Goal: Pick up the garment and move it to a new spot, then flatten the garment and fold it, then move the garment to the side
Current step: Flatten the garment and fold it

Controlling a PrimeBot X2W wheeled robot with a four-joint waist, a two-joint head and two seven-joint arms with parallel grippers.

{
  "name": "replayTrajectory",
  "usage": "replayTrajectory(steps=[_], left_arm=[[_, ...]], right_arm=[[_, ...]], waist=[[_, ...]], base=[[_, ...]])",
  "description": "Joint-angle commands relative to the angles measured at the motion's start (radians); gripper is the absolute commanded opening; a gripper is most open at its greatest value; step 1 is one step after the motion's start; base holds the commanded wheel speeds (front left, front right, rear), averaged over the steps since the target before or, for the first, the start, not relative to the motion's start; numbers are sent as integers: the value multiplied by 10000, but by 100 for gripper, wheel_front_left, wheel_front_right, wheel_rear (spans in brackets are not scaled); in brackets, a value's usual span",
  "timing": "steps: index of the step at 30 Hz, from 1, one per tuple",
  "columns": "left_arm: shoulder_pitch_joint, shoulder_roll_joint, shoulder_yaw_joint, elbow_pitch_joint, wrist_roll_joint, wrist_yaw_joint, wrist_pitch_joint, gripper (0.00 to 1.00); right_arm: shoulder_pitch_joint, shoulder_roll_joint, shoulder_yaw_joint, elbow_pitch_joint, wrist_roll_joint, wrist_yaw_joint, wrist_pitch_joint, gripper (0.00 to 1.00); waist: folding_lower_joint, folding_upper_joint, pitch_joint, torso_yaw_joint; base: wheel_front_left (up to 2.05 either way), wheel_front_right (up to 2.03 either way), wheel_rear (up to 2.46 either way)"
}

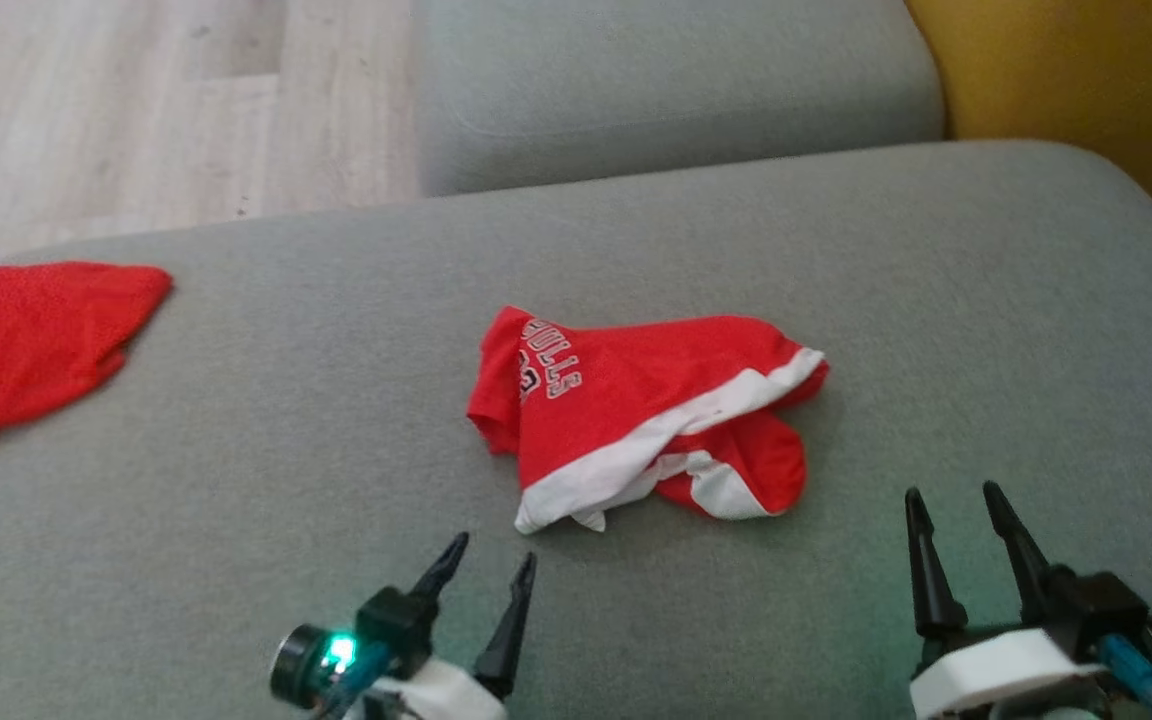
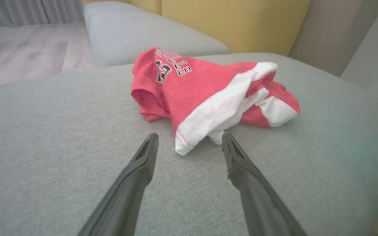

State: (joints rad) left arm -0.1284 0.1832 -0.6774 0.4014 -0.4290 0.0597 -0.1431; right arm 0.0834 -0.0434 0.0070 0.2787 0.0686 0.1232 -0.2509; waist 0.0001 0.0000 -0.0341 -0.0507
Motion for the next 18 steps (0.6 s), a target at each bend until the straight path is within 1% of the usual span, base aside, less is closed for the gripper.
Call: replayTrajectory(steps=[1,4,8,16,17,18], left_arm=[[-655,-45,220,92,101,-60,35,100],[-1169,-273,63,937,202,-165,133,100],[-1772,-430,17,1902,254,-290,83,100],[-2828,-685,51,3406,277,-460,-421,100],[-2924,-735,72,3498,244,-493,-517,89],[-3011,-779,93,3573,215,-524,-610,58]], right_arm=[[-557,-68,305,-359,-117,75,-109,100],[-673,-68,334,-366,-144,75,-109,100],[-878,-68,314,-413,-164,75,-109,100],[-1229,-68,352,-452,-89,75,-109,100],[-1251,-68,339,-455,-79,75,-109,100],[-1267,-68,320,-459,-67,75,-109,100]], waist=[[-1,0,260,-270],[-1,0,540,-507],[-1,0,946,-743],[-1,0,1438,-1062],[-1,0,1462,-1075],[-1,0,1479,-1084]], base=[[0,0,0],[0,0,0],[0,0,0],[0,0,0],[0,0,0],[0,0,0]])
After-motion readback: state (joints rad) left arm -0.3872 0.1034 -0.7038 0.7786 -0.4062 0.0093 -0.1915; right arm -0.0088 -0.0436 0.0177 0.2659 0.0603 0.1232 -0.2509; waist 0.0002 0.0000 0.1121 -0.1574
